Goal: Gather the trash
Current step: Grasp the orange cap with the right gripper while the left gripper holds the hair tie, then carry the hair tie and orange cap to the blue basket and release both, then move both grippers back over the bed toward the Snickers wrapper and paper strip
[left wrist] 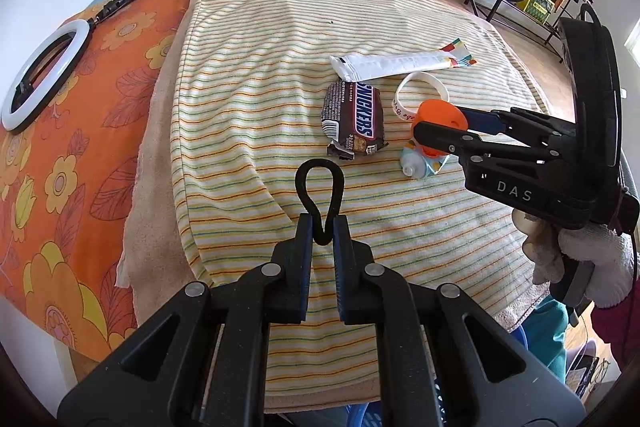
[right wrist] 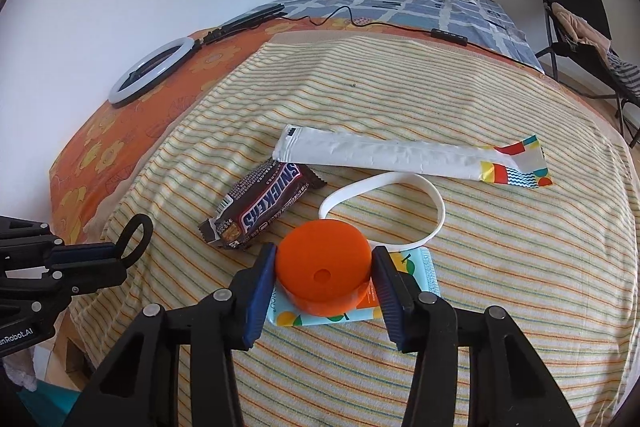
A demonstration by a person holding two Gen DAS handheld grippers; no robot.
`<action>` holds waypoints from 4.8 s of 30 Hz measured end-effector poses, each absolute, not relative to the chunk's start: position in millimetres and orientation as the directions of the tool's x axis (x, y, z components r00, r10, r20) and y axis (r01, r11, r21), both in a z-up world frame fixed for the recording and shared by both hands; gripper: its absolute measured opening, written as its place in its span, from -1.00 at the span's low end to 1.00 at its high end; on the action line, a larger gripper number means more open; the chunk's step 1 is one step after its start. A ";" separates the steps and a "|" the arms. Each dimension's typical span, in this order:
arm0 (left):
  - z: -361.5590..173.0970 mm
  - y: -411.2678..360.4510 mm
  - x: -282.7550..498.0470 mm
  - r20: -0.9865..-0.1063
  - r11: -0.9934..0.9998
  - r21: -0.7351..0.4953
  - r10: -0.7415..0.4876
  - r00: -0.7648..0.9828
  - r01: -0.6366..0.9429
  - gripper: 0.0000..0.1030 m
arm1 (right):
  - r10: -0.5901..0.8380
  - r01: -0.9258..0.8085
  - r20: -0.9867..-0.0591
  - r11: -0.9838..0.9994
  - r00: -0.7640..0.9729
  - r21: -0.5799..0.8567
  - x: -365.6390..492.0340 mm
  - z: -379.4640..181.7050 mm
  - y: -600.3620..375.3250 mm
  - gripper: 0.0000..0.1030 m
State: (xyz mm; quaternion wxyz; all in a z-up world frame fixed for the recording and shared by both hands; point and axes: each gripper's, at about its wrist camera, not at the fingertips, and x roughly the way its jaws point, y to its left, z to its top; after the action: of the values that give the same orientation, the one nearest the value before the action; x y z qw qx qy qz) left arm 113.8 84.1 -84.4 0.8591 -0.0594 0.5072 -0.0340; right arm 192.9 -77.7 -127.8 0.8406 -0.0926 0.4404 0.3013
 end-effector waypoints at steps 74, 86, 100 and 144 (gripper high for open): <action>-146.0 -10.5 -53.6 -0.944 0.983 -0.147 -0.173 0.280 0.111 0.13 | 0.364 -0.562 -0.849 0.821 0.384 0.098 -50.1 -141.0 -194.1 0.67; -138.7 -2.1 -49.9 -0.939 0.990 -0.121 -0.136 0.316 0.066 0.14 | 0.315 -0.528 -0.848 0.848 0.426 0.050 -46.4 -135.9 -198.3 0.87; -119.6 3.2 -42.0 -0.924 0.994 -0.102 -0.107 0.367 0.036 0.14 | 0.294 -0.505 -0.838 0.863 0.460 0.025 -40.5 -123.6 -200.8 0.94; -89.8 56.1 159.7 -0.888 0.981 -0.189 -0.149 0.435 -0.049 0.14 | 0.453 -0.335 -0.719 0.889 0.528 0.313 186.2 -79.0 -224.7 0.84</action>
State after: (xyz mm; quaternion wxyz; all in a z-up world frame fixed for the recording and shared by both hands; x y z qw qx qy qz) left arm 159.7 56.1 -89.8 0.8419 -0.0937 0.5306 -0.0297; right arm 186.2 -224.7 -79.0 0.8714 0.0682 0.4301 0.2260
